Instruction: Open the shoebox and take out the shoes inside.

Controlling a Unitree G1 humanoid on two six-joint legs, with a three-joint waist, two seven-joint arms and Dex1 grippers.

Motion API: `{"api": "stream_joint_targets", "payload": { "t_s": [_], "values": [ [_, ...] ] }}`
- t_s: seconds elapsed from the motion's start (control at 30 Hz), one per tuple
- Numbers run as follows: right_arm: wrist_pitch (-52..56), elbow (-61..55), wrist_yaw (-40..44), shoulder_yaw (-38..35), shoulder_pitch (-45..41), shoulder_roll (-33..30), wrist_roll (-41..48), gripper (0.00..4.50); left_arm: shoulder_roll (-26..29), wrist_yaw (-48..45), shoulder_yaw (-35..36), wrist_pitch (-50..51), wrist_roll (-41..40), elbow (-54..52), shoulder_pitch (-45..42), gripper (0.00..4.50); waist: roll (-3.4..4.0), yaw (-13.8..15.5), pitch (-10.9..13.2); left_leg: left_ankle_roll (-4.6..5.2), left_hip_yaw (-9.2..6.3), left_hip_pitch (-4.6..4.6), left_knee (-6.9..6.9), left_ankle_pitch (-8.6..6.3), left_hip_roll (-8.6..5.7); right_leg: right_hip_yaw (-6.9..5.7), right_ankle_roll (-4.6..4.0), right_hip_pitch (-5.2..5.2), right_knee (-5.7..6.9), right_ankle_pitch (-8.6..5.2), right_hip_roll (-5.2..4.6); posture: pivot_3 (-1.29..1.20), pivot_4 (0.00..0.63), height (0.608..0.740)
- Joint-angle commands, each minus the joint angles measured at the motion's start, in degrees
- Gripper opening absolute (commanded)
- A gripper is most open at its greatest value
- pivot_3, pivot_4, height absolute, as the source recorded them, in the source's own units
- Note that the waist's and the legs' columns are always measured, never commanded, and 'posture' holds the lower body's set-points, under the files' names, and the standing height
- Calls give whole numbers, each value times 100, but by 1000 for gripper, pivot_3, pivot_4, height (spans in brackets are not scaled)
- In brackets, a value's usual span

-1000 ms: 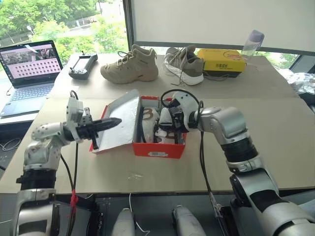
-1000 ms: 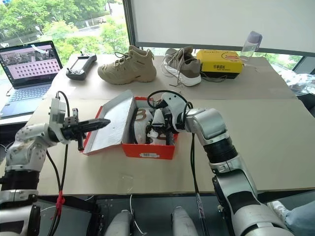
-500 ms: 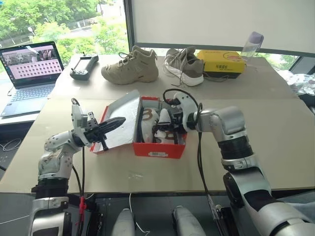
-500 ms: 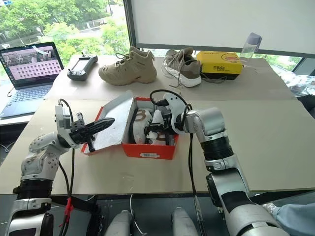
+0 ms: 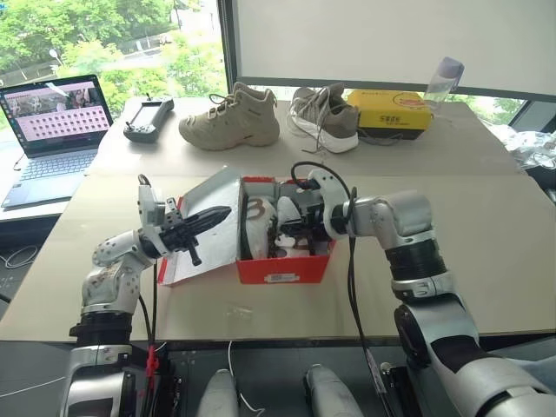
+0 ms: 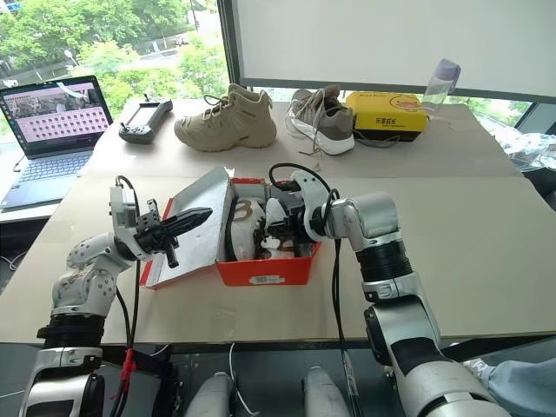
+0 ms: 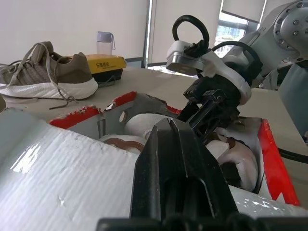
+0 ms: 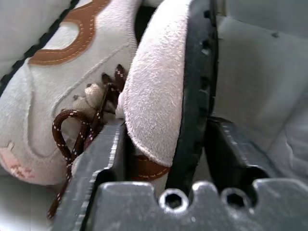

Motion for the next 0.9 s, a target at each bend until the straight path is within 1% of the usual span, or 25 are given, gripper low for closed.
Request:
{"api": "stream_joint_targets", "payload": {
  "t_s": [0.03, 0.07, 0.1, 0.13, 0.37, 0.67, 0.9],
  "values": [
    [14, 87, 82, 70, 54, 42, 105, 1129, 42, -43, 14, -171, 54, 111, -177, 0, 0, 2, 0, 0, 0, 0, 0, 0, 0, 0, 0, 0, 0, 0, 0, 0, 150, 712],
    [10, 94, 79, 68, 46, 38, 103, 781, 43, -42, 9, -190, 67, 155, -202, 0, 0, 6, 0, 0, 0, 0, 0, 0, 0, 0, 0, 0, 0, 0, 0, 0, 150, 712],
    [8, 98, 80, 67, 37, 33, 102, 582, 41, -44, 5, -204, 76, 183, -219, 0, 0, 8, 0, 0, -1, 0, 0, 0, 0, -1, 1, 1, 0, 0, 0, 0, 150, 712],
    [12, 89, 79, 66, 29, 28, 103, 490, 38, -53, 5, -211, 80, 196, -228, 0, 0, 8, 0, 0, 0, 0, 0, 0, 0, -1, 1, 1, 0, 0, 0, 0, 150, 712],
    [68, 13, -28, -64, -147, 22, 93, 476, 28, -67, -31, -258, 132, 241, -258, 0, 0, 11, 0, 0, 0, 0, 0, 0, 0, 0, 1, 0, -1, -1, 0, 0, 150, 712],
    [622, -311, -469, -945, -845, 210, 282, 476, 30, -46, -66, -253, 213, 239, -279, 0, 2, 14, 2, 0, 1, -10, -5, 0, -1, 0, 1, -10, -2, 0, -1, 0, 150, 712],
    [962, -480, -726, -1509, -1182, 222, 421, 476, 19, -40, -85, -250, 235, 257, -318, 0, 3, 13, 2, 0, 1, -12, -9, 0, 0, 0, 0, -12, -5, -1, -1, 0, 150, 712]
  ]
}}
